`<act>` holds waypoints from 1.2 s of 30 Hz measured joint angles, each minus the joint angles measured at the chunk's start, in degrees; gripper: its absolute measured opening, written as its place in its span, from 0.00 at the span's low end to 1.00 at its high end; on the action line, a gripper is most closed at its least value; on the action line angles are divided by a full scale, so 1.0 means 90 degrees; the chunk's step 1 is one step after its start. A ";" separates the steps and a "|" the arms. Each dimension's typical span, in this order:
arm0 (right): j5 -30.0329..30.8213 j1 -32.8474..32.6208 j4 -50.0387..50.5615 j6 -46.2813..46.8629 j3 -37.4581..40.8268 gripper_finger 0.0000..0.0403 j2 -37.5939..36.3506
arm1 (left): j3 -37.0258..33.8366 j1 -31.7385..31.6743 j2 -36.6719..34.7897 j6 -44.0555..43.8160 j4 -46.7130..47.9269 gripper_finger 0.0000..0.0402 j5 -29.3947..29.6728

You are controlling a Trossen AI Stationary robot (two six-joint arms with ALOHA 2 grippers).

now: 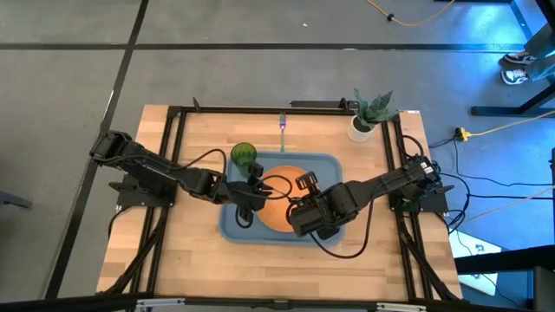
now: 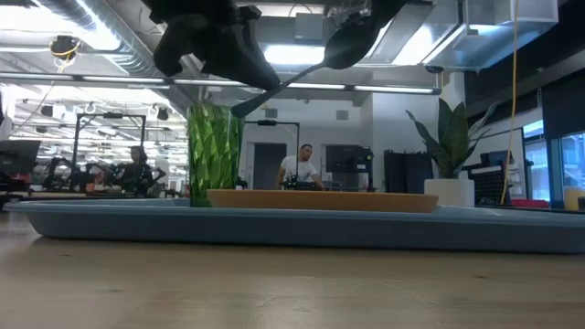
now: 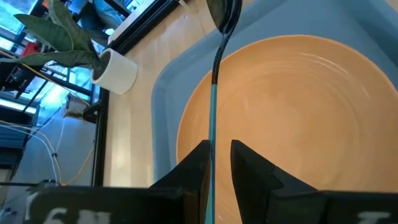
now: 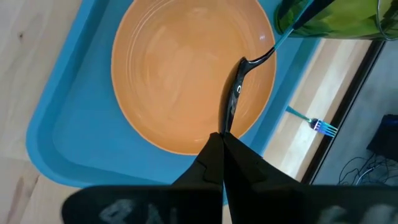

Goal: Pick and place plate/cup/fork/spoon on tray
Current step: Put the blue spoon on the blue tray to the right of the orange plate

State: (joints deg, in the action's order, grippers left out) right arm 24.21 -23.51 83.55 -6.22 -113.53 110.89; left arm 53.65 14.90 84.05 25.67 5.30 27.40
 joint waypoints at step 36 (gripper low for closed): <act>-0.0287 0.0000 -0.0029 0.0400 0.0002 0.03 -0.0010 | 0.0230 -0.0279 0.0204 -0.0096 0.0233 0.01 -0.0365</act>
State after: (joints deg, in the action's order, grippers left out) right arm 21.63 -23.51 83.29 -2.62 -113.51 110.80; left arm 55.71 12.38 85.89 24.80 7.40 24.12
